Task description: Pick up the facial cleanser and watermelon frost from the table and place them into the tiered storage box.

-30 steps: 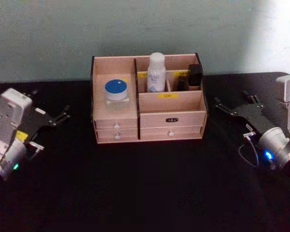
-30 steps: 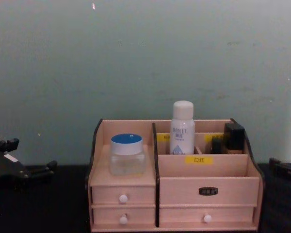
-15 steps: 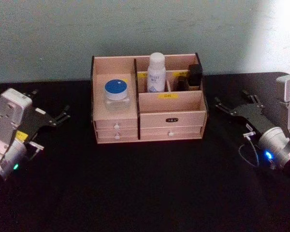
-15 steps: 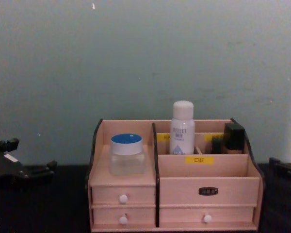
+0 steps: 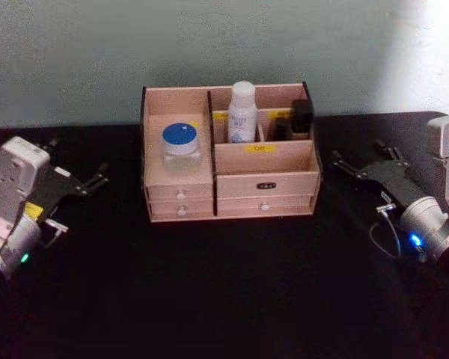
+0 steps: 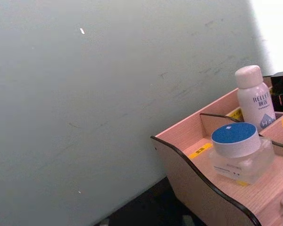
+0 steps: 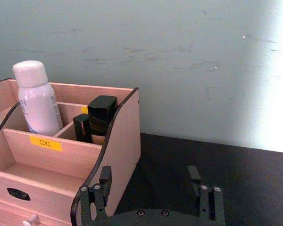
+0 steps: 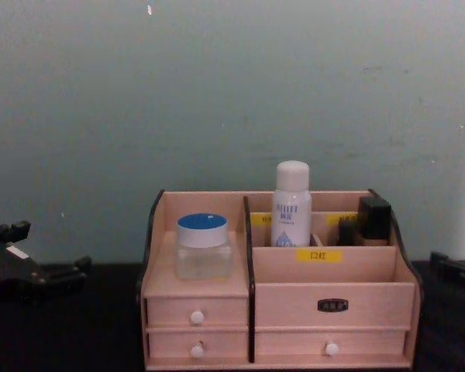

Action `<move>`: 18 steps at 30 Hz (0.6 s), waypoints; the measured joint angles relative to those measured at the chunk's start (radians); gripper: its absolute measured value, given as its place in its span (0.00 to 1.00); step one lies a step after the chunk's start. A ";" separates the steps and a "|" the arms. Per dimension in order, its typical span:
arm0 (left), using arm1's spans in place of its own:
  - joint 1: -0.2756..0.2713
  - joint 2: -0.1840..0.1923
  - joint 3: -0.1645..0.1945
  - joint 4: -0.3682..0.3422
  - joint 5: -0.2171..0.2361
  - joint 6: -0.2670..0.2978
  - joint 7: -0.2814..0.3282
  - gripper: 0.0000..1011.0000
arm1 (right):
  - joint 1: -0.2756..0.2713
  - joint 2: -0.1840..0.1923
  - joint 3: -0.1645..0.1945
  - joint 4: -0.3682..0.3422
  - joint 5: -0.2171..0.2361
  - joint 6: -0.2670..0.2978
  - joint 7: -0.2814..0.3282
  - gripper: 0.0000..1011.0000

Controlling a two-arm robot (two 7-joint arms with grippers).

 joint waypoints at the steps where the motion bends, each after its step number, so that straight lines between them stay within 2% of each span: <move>1: 0.000 0.000 0.000 0.000 0.000 0.000 0.000 0.99 | 0.000 0.000 0.000 0.000 0.000 0.000 0.000 0.99; 18: 0.000 0.000 0.000 0.000 0.000 0.000 0.000 0.99 | 0.000 0.000 0.000 0.000 0.000 0.000 0.000 0.99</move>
